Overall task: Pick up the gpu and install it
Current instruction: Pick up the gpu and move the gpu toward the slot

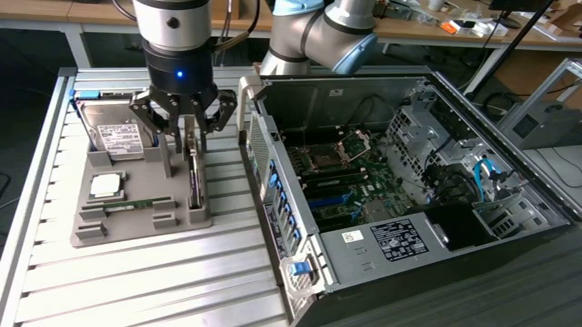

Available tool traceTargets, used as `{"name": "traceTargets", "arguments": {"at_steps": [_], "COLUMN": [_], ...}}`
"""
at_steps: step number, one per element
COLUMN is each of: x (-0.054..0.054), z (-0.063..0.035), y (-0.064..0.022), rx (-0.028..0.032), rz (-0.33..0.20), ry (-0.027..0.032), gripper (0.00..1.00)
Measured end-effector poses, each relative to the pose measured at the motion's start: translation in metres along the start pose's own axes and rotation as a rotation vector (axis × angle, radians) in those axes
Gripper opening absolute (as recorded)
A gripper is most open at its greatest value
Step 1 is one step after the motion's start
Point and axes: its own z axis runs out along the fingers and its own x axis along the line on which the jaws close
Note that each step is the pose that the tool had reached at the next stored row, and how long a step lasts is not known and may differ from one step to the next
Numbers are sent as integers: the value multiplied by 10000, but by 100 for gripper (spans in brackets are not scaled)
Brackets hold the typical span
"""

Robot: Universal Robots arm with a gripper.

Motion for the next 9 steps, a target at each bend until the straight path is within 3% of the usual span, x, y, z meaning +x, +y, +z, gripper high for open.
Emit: {"name": "traceTargets", "arguments": {"at_steps": [9], "x": [-21], "z": [77], "y": [36], "rx": [117], "rz": [-60], "ry": [-8], "gripper": [42]}}
